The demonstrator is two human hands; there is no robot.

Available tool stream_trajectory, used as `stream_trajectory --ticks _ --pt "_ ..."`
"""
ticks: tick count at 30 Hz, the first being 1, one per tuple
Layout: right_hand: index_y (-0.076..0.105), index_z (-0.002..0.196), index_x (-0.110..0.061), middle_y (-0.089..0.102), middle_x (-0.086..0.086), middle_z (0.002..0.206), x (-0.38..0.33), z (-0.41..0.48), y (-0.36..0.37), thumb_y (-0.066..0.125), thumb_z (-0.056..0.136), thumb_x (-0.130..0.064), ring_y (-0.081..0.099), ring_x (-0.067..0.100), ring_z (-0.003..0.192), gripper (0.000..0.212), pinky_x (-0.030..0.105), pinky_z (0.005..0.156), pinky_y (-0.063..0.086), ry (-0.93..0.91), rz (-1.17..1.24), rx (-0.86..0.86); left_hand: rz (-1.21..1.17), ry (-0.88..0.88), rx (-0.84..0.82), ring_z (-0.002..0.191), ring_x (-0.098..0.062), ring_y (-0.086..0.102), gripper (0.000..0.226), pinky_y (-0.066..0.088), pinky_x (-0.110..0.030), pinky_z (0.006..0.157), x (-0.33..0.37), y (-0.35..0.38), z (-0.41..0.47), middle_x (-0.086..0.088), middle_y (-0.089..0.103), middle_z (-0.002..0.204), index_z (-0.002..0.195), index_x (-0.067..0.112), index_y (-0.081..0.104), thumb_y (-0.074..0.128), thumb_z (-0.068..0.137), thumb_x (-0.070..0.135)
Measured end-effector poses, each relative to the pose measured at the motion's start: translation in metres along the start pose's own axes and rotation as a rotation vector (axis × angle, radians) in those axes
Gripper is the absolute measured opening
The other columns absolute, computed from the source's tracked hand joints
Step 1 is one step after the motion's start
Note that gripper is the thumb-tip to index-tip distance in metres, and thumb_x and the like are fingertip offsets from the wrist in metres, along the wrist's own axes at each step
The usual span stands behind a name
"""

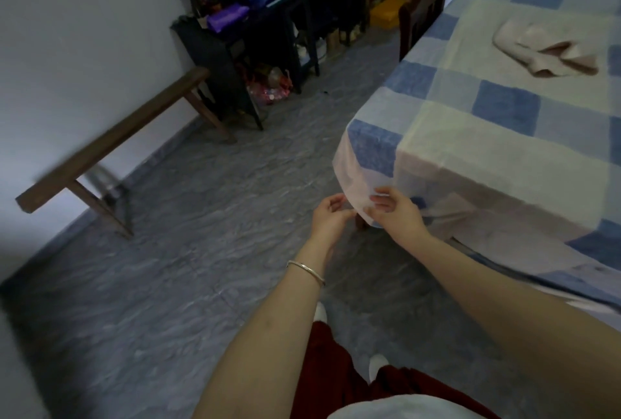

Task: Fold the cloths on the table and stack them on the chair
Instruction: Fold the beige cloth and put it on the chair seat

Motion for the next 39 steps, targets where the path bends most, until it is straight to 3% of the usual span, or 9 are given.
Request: stream_trajectory --ticks 3,6,11,18,23,32,39 --pt "0.051 0.12 -0.002 0.058 0.016 0.12 -0.01 0.02 0.018 0.068 0.08 -0.001 0.055 0.027 0.114 0.044 0.041 0.101 0.045 -0.004 -0.009 -0.005 -0.005 -0.007 -0.003 0.127 -0.028 0.047 0.05 0.047 -0.01 0.072 0.007 -0.01 0.026 -0.024 0.05 0.134 0.126 -0.01 0.044 0.058 0.079 -0.016" --pt "0.052 0.119 -0.005 0.06 0.016 0.12 -0.023 0.04 0.035 0.071 0.079 -0.004 0.057 0.029 0.113 0.044 0.044 0.101 0.045 -0.013 -0.043 0.016 0.009 -0.019 -0.024 0.13 -0.027 0.045 0.051 0.041 -0.019 0.09 0.015 -0.022 0.053 -0.022 0.049 0.136 0.127 -0.009 0.044 0.059 0.079 -0.015" --pt "0.052 0.122 -0.009 0.061 0.01 0.122 -0.049 0.073 0.066 0.071 0.08 -0.011 0.057 0.023 0.114 0.046 0.036 0.101 0.044 -0.028 -0.091 0.032 0.012 -0.013 -0.058 0.131 -0.028 0.044 0.051 0.039 -0.026 0.097 0.039 -0.046 0.103 -0.024 0.048 0.136 0.127 -0.01 0.043 0.058 0.079 -0.017" --pt "0.051 0.126 -0.01 0.06 0.01 0.125 -0.089 0.114 0.11 0.068 0.082 -0.014 0.056 0.023 0.117 0.047 0.036 0.102 0.043 -0.061 -0.115 0.066 0.022 0.021 -0.085 0.131 -0.03 0.044 0.05 0.043 -0.01 0.073 0.071 -0.079 0.165 -0.026 0.048 0.136 0.127 -0.013 0.042 0.057 0.079 -0.019" --pt "0.05 0.127 -0.008 0.06 0.011 0.125 -0.107 0.14 0.14 0.07 0.081 -0.013 0.057 0.023 0.114 0.05 0.028 0.093 0.042 -0.057 -0.098 0.101 0.031 0.013 -0.108 0.131 -0.03 0.044 0.051 0.047 -0.018 0.081 0.087 -0.104 0.198 -0.026 0.048 0.135 0.127 -0.012 0.042 0.057 0.078 -0.019" --pt "0.052 0.123 -0.004 0.062 0.014 0.12 -0.111 0.184 0.188 0.072 0.078 -0.009 0.059 0.025 0.112 0.049 0.032 0.097 0.045 -0.048 -0.091 0.106 0.046 0.0 -0.127 0.132 -0.028 0.042 0.05 0.045 -0.005 0.067 0.101 -0.131 0.242 -0.024 0.047 0.137 0.128 -0.011 0.042 0.055 0.08 -0.018" --pt "0.053 0.122 -0.005 0.063 0.013 0.118 -0.118 0.237 0.196 0.073 0.077 -0.01 0.06 0.025 0.11 0.049 0.041 0.101 0.046 -0.032 -0.118 0.099 0.073 -0.019 -0.117 0.131 -0.028 0.044 0.049 0.045 -0.002 0.062 0.115 -0.132 0.292 -0.023 0.047 0.137 0.128 -0.011 0.042 0.054 0.081 -0.017"
Point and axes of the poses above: each hand's wrist, its own z-axis towards the middle knuckle, its own y-axis out of the palm, x = y × z, the point moved 5 cm from there along z, towards the middle knuckle
